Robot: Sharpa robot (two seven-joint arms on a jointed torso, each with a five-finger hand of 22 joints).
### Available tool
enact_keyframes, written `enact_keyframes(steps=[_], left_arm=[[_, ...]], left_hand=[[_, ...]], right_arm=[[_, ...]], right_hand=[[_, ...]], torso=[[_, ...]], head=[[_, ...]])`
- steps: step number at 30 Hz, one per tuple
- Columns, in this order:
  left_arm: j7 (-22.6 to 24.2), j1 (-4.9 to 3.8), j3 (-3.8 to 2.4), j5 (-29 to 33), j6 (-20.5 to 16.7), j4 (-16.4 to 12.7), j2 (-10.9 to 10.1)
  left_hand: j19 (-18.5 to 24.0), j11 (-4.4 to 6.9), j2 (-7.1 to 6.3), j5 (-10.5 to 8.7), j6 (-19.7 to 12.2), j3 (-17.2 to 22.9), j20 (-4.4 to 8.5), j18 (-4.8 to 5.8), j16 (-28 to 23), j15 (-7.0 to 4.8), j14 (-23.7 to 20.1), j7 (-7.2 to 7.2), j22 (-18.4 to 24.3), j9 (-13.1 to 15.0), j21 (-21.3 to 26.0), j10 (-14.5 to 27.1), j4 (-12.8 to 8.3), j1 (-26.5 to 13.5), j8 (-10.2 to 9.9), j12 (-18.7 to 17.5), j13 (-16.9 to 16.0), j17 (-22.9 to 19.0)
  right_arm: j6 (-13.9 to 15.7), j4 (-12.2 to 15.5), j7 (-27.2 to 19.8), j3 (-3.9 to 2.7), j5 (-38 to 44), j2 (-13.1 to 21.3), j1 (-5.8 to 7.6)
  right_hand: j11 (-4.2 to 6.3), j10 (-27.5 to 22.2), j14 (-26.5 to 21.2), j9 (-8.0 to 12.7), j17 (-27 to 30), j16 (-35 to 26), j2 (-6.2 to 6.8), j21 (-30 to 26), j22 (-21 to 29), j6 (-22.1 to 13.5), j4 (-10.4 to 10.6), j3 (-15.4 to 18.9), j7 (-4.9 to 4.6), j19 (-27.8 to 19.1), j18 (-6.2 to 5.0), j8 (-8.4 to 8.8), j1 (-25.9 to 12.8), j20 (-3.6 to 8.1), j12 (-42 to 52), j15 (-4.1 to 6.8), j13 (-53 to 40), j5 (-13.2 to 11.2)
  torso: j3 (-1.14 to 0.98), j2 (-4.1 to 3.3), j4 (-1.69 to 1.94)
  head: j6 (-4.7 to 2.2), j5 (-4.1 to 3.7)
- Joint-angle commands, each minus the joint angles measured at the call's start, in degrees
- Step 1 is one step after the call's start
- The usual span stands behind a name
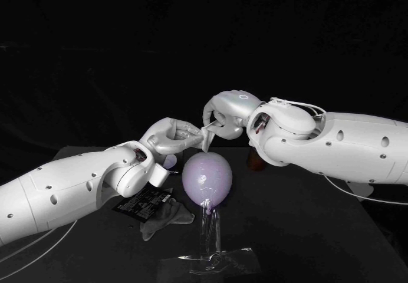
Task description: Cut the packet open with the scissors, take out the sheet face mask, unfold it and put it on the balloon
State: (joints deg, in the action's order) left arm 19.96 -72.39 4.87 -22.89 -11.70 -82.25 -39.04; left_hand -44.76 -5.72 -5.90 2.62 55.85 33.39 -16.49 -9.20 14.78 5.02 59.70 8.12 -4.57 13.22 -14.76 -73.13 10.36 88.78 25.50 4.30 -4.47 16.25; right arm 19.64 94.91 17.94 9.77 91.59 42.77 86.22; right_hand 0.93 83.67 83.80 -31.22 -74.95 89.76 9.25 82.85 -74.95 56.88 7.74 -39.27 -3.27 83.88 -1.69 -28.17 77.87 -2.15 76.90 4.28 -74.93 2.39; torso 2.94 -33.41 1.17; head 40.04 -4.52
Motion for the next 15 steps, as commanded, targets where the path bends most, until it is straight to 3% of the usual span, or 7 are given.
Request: enact_keyframes(steps=[1, 4, 8, 9, 12, 15], left_arm=[[1.3, -0.04, -0.08, 4.8, 3.6, -0.4, 0.1], [1.2, -0.03, -0.08, 6.5, 4.0, -0.4, 0.0], [0.9, -0.03, -0.08, 8.7, 4.6, -0.3, -0.1], [0.8, -0.03, -0.08, 9.3, 4.7, -0.2, -0.1], [0.6, -0.04, -0.08, 10.0, 4.8, -0.2, -0.2], [0.2, -0.04, -0.08, 10.4, 4.3, -0.2, -0.3]], left_hand=[[-0.3, 0.10, 0.09, 0.20, -0.8, 0.8, 0.06, -0.52, -0.4, 0.00, 0.2, 0.01, -0.1, 8.8, -0.3, -0.3, -0.4, -1.0, 0.5, -0.1, -0.1, 0.2], [-0.5, 0.11, 0.00, 0.20, -1.2, 1.6, 0.10, -0.60, -0.5, -0.03, 0.3, 0.03, -0.3, 9.8, -0.6, -0.4, -0.9, -1.7, 1.0, 0.0, -0.3, 0.5], [-0.4, 0.15, -0.09, 0.21, -1.5, 2.5, 0.11, -0.62, -0.5, -0.07, 0.4, 0.00, -0.4, 10.7, -0.9, -0.5, -1.6, -2.5, 1.3, 0.0, -0.4, 0.8], [-0.4, 0.16, -0.11, 0.22, -1.5, 2.6, 0.11, -0.63, -0.5, -0.08, 0.5, -0.01, -0.4, 10.8, -0.9, -0.5, -1.7, -2.6, 1.4, 0.1, -0.4, 0.8], [-0.6, 0.19, -0.19, 0.22, -1.7, 3.3, 0.17, -0.75, -0.6, -0.11, 0.5, -0.03, -0.6, 11.5, -1.3, -0.5, -2.3, -3.3, 1.7, 0.1, -0.6, 1.1], [-0.7, 0.24, -0.34, 0.24, -1.9, 3.9, 0.20, -0.80, -0.6, -0.15, 0.6, 0.01, -0.7, 12.1, -1.6, -0.6, -2.9, -3.9, 1.9, 0.2, -0.7, 1.3]], right_arm=[[0.5, -0.6, -1.1, -0.02, -1.0, -0.4, -0.07], [1.2, -1.0, -1.6, 0.01, -2.1, -0.7, -0.16], [2.5, -1.8, -2.3, 0.04, -3.8, -1.0, -0.28], [2.9, -2.0, -2.4, 0.06, -4.2, -1.0, -0.32], [3.6, -2.3, -2.8, 0.08, -5.0, -1.1, -0.40], [4.2, -2.4, -3.2, 0.10, -5.6, -1.0, -0.47]], right_hand=[[-0.17, 1.1, 6.2, -1.8, -15.0, 0.2, -0.34, -0.3, -13.0, 0.0, 0.0, -0.2, -0.22, 3.2, 0.16, -1.10, -0.9, 0.10, -1.2, -0.13, -7.4, 0.4], [-0.35, -1.4, 6.2, -1.6, -15.0, 0.2, 0.15, -1.4, -12.7, -1.1, 0.4, 0.4, -0.40, 2.8, -0.04, -0.54, -1.9, 0.01, -7.6, -0.27, -4.0, 0.2], [-1.59, -6.7, 6.2, -0.1, -15.0, 0.2, 1.21, -3.9, -12.0, -4.5, 1.9, 2.9, -1.95, 1.7, -0.50, 2.33, -4.4, -0.59, -20.0, -1.22, 2.9, 0.2], [-2.19, -7.2, 6.2, 0.6, -15.0, 0.2, 1.75, -4.2, -12.0, -5.7, 2.3, 3.8, -2.76, 1.6, -0.53, 3.68, -5.1, -0.93, -21.2, -1.74, 3.8, 0.3], [-3.02, -7.7, 6.2, 1.7, -15.0, 0.2, 2.29, -4.4, -11.9, -7.1, 2.8, 5.1, -3.75, 1.4, -0.54, 5.67, -5.6, -1.52, -22.8, -2.49, 4.9, 0.4], [-3.34, -7.5, 6.2, 2.2, -15.0, 0.2, 2.30, -4.3, -11.9, -7.3, 3.0, 5.6, -4.09, 1.5, -0.52, 6.56, -5.6, -1.82, -22.7, -2.79, 5.0, 0.4]], torso=[[-0.02, 0.02, 0.03], [-0.03, 0.02, 0.02], [-0.03, 0.01, 0.01], [-0.03, 0.02, 0.01], [-0.01, 0.02, 0.03], [-0.01, 0.03, 0.02]], head=[[-0.07, 0.04], [-0.10, 0.08], [-0.18, 0.10], [-0.22, 0.08], [-0.25, 0.07], [-0.30, 0.15]])
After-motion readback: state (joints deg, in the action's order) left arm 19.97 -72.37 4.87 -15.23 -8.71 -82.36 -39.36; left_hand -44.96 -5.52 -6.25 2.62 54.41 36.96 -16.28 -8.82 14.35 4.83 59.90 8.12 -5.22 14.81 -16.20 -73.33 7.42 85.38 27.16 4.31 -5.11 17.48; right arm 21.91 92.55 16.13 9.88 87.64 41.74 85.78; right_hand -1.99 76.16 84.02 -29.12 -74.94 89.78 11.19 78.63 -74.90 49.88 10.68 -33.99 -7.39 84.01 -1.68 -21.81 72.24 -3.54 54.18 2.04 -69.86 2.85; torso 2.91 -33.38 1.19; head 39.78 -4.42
